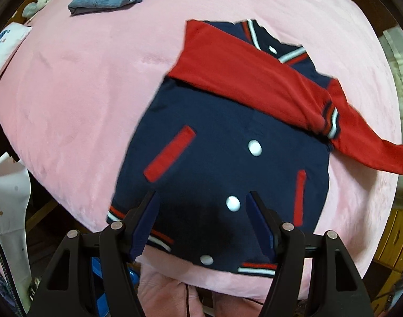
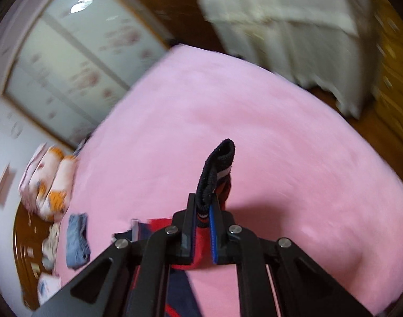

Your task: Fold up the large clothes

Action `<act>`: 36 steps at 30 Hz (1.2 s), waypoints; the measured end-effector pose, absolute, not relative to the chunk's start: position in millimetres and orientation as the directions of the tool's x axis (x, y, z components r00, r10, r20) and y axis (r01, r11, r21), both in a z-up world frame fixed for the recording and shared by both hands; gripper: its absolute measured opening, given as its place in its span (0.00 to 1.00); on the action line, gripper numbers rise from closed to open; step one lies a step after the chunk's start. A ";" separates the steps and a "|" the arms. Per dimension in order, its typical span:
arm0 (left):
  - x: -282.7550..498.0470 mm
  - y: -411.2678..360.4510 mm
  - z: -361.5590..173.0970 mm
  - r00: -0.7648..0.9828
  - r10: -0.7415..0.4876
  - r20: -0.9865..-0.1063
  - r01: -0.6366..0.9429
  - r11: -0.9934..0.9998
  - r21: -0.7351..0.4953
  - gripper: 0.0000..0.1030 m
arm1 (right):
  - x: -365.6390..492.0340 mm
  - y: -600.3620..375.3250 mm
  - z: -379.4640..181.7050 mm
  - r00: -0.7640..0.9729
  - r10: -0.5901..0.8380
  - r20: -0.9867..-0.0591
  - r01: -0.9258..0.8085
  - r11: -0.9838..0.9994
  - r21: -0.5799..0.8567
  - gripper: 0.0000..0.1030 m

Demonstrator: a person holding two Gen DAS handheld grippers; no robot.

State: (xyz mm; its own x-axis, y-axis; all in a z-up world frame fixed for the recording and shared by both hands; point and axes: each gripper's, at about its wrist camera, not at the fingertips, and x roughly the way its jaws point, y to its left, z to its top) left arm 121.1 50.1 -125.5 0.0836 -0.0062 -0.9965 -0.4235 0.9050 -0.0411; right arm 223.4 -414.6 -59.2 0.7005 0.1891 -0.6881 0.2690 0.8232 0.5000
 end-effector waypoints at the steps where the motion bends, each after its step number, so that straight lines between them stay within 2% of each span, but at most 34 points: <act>1: 124.9 59.1 -125.2 0.092 -0.012 -0.996 -0.425 0.904 -0.050 0.64 | 231.6 -401.6 -51.9 0.711 0.201 -0.674 0.237 0.834 0.499 0.07; 4: 139.5 83.0 -123.5 0.114 -0.025 -0.993 -0.398 0.915 -0.069 0.64 | 243.6 -351.8 -31.7 0.736 0.248 -0.630 0.141 0.855 0.500 0.07; 8: 168.4 109.8 -119.0 0.139 -0.059 -0.988 -0.288 0.953 -0.098 0.64 | 256.1 -279.4 -30.5 0.723 0.254 -0.643 0.095 0.884 0.457 0.08; 11: 187.7 126.3 -115.1 0.177 -0.115 -0.977 -0.219 0.964 -0.153 0.71 | 256.8 -222.6 -46.2 0.705 0.244 -0.666 0.069 0.911 0.406 0.08; 17: 226.5 143.0 -132.5 0.199 -0.184 -0.963 -0.060 0.978 -0.199 0.72 | 252.7 -130.1 -107.6 0.661 0.270 -0.700 0.027 0.924 0.382 0.12; 18: 232.5 144.0 -137.9 0.189 -0.195 -0.962 -0.045 0.977 -0.207 0.72 | 254.8 -119.6 -121.5 0.640 0.274 -0.718 0.026 0.926 0.377 0.15; 20: 244.7 145.5 -148.8 0.167 -0.231 -0.959 -0.037 0.970 -0.240 0.72 | 261.6 -104.8 -148.1 0.552 0.291 -0.781 0.010 0.934 0.356 0.26; 22: 254.7 144.5 -159.2 0.155 -0.258 -0.954 -0.039 0.963 -0.267 0.72 | 265.7 -96.9 -168.3 0.453 0.291 -0.843 0.008 0.944 0.330 0.32; 25: 264.9 141.0 -175.8 0.116 -0.311 -0.943 -0.059 0.946 -0.319 0.72 | 254.4 -105.7 -179.3 0.427 0.258 -0.866 0.028 0.954 0.298 0.41; 30: 271.9 137.5 -200.1 0.105 -0.439 -0.892 -0.144 0.881 -0.450 0.72 | 229.6 -137.7 -181.0 0.427 0.235 -0.873 -0.018 0.967 0.252 0.42; 36: 277.4 121.6 -222.7 0.149 -0.459 -0.876 -0.220 0.848 -0.482 0.70 | 215.2 -178.6 -196.1 0.403 0.120 -0.907 -0.055 0.993 0.107 0.42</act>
